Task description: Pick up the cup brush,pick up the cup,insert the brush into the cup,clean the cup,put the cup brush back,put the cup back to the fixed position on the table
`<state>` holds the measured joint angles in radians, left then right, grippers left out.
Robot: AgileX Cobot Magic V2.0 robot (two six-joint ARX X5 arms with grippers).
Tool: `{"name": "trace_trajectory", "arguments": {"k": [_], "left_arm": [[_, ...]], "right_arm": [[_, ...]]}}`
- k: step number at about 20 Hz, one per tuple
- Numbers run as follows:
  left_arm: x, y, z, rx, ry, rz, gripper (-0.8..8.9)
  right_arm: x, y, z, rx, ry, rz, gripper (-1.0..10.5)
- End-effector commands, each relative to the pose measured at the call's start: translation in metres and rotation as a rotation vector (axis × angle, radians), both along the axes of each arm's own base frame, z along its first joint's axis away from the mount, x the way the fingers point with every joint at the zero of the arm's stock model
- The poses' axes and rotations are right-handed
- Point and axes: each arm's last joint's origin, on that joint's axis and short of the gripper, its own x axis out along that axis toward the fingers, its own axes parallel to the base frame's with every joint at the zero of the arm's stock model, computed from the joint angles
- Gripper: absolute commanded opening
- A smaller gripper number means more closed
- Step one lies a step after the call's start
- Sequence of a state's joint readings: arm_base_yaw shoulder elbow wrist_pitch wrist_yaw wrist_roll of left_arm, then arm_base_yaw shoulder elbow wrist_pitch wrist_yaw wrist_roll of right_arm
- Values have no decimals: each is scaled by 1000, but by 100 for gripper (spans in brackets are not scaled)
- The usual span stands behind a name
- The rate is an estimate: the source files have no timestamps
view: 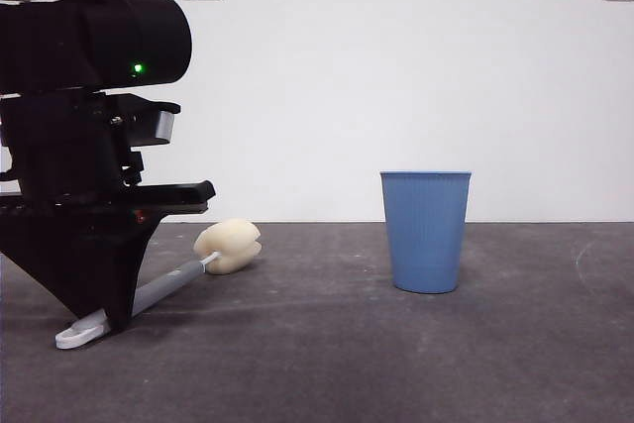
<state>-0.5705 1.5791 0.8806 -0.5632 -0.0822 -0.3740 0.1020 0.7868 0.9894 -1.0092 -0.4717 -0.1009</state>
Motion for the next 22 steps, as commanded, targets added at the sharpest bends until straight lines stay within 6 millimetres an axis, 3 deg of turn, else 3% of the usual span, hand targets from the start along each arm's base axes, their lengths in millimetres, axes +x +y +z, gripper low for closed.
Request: {"name": "trace_trajectory", "arguments": {"k": [1, 7, 11, 16, 22], "left_arm": [[-3, 2, 6, -10, -14, -11, -8], [-15, 9, 42, -89, -132, -13, -8], [-30, 19, 75, -147, -246, -48, -8], [-55, 35, 104, -169, -323, -86, -8], [-71, 43, 114, -206, -326, -151, -8]], "right_arm": [[0, 0, 1, 6, -5, -5, 563], [2, 0, 0, 50, 45, -57, 564], [18, 3, -10, 51, 68, -32, 563], [48, 12, -57, 96, 35, 0, 564], [70, 28, -120, 109, -17, -10, 563]]}}
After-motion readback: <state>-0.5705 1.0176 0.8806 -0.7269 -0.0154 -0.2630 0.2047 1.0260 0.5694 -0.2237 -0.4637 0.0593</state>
